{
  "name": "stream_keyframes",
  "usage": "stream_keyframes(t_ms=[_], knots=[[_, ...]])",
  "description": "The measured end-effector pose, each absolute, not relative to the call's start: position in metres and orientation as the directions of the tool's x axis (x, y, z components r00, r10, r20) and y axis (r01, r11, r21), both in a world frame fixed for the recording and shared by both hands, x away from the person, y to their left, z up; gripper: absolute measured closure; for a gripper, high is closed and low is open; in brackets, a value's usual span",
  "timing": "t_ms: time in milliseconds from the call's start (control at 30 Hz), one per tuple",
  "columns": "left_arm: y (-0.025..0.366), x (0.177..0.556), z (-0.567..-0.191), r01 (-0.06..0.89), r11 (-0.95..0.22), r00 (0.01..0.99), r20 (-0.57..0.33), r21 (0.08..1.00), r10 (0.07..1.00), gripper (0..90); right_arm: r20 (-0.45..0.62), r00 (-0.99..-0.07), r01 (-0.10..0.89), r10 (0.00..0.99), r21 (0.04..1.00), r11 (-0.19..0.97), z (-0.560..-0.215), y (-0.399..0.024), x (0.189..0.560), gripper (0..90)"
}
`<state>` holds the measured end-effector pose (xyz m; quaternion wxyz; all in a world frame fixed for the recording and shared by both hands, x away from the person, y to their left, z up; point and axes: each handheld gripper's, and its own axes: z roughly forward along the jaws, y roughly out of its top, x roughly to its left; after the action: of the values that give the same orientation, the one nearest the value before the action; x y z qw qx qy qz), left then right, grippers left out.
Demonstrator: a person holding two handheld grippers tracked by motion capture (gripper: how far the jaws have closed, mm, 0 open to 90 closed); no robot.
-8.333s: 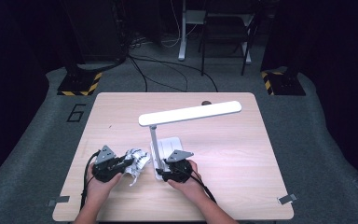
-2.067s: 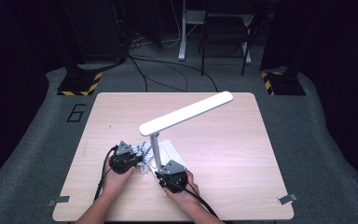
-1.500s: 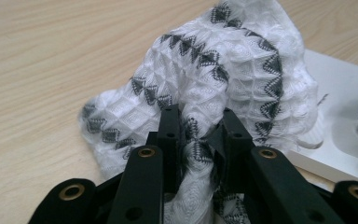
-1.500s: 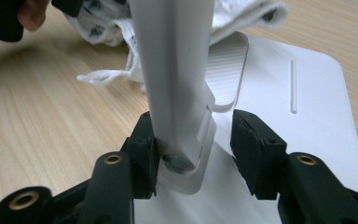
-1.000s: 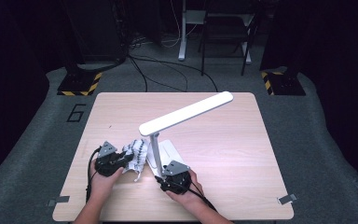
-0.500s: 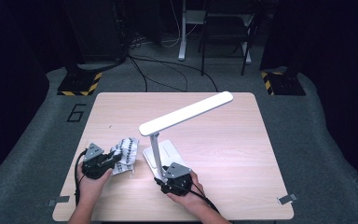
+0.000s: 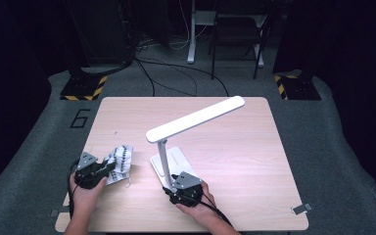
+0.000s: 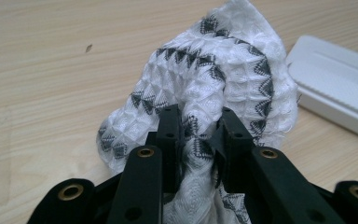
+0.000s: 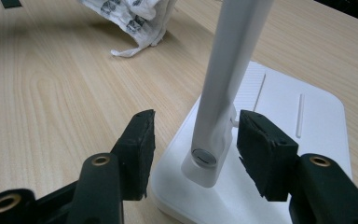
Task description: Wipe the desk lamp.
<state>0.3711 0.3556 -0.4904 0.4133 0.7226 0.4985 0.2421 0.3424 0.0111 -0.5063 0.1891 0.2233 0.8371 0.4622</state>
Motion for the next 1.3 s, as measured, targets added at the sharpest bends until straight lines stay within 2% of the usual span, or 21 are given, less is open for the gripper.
stream_keyframes(t_ms=[233,400,467,633,767,867,1033,1300], knots=[[0.365,0.377,-0.501,0.568,-0.144,0.356,-0.085,0.810,0.931,73.4,-0.102,-0.826,0.209,0.555,0.859,0.468,-0.507,0.009,0.344,46.3],[0.366,0.383,-0.513,0.613,-0.174,0.336,-0.054,0.770,0.940,71.8,-0.104,-0.825,0.207,0.555,0.859,0.469,-0.508,0.009,0.344,46.3],[0.365,0.385,-0.518,0.626,-0.200,0.329,-0.022,0.754,0.944,68.8,-0.099,-0.826,0.213,0.555,0.857,0.470,-0.507,0.008,0.344,46.3],[0.364,0.386,-0.519,0.629,-0.192,0.326,-0.032,0.754,0.945,61.8,-0.095,-0.824,0.215,0.559,0.860,0.463,-0.508,0.008,0.344,46.3],[0.362,0.385,-0.516,0.620,-0.186,0.316,-0.026,0.762,0.948,44.4,-0.092,-0.823,0.218,0.561,0.860,0.461,-0.508,0.007,0.345,46.3],[0.362,0.383,-0.511,0.603,-0.164,0.310,-0.040,0.781,0.950,37.4,-0.090,-0.821,0.221,0.564,0.861,0.459,-0.507,0.007,0.345,46.3],[0.359,0.380,-0.504,0.577,-0.136,0.321,-0.070,0.805,0.944,31.7,-0.088,-0.819,0.221,0.567,0.864,0.453,-0.507,0.006,0.345,46.3],[0.350,0.374,-0.493,0.559,-0.126,0.331,-0.081,0.820,0.940,29.8,-0.074,-0.814,0.230,0.576,0.870,0.436,-0.502,0.000,0.347,45.5]])
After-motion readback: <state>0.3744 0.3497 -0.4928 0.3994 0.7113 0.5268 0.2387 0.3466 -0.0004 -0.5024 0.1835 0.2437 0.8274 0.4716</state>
